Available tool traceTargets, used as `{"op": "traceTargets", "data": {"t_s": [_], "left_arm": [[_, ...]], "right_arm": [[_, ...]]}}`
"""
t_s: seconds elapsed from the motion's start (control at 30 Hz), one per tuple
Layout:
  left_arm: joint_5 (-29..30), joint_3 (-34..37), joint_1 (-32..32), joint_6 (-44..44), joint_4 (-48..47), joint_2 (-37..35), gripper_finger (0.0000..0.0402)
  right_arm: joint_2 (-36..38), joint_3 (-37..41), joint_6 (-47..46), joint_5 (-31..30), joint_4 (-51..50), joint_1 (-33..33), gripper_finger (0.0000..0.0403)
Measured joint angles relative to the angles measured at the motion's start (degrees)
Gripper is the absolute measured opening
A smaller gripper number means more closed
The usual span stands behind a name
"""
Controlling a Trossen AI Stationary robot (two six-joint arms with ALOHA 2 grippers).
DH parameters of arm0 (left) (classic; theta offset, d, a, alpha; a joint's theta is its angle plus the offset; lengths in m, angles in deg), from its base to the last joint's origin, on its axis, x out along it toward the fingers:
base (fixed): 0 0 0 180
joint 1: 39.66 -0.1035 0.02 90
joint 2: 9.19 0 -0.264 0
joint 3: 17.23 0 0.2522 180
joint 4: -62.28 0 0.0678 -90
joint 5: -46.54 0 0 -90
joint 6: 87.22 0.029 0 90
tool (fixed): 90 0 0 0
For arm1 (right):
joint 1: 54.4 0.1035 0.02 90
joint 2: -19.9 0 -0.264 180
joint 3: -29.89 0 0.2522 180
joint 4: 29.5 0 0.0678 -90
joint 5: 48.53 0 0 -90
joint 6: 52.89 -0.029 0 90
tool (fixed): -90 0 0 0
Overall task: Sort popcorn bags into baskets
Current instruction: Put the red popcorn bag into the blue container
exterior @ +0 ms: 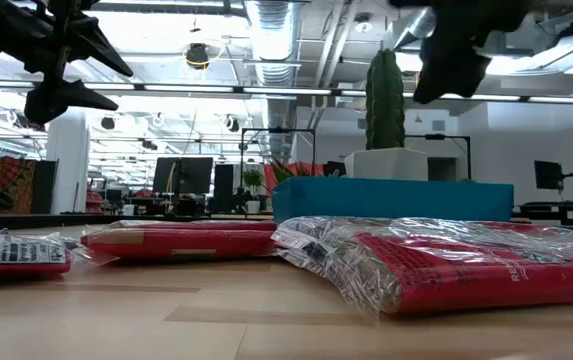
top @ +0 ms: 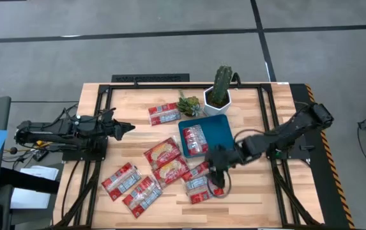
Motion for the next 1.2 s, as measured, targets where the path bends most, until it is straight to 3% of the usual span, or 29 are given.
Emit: {"op": "traceTargets", "data": {"t_s": [0.27,0.6,0.93,1.07,1.2], "left_arm": [[0.5,0.0,0.0,-0.04,0.04,1.8,0.0247],[0.04,0.0,0.0,-0.13,-0.25,2.33,0.0247],[0.04,0.0,0.0,-0.14,-0.5,2.33,0.0247],[0.04,0.0,0.0,-0.15,-0.57,2.33,0.0247],[0.18,0.0,0.0,-0.15,-0.58,2.33,0.0247]], "right_arm": [[-7.95,0.02,12.49,-4.33,8.28,8.21,0.0216],[-16.23,-0.04,14.86,-5.2,9.23,10.56,0.0263],[-22.44,-0.31,15.04,-10.44,8.27,10.78,0.0265],[-23.38,-0.4,15.0,-11.99,5.38,11.7,0.0247],[-23.35,-0.48,14.69,-12.11,1.73,12.55,0.0197]]}}
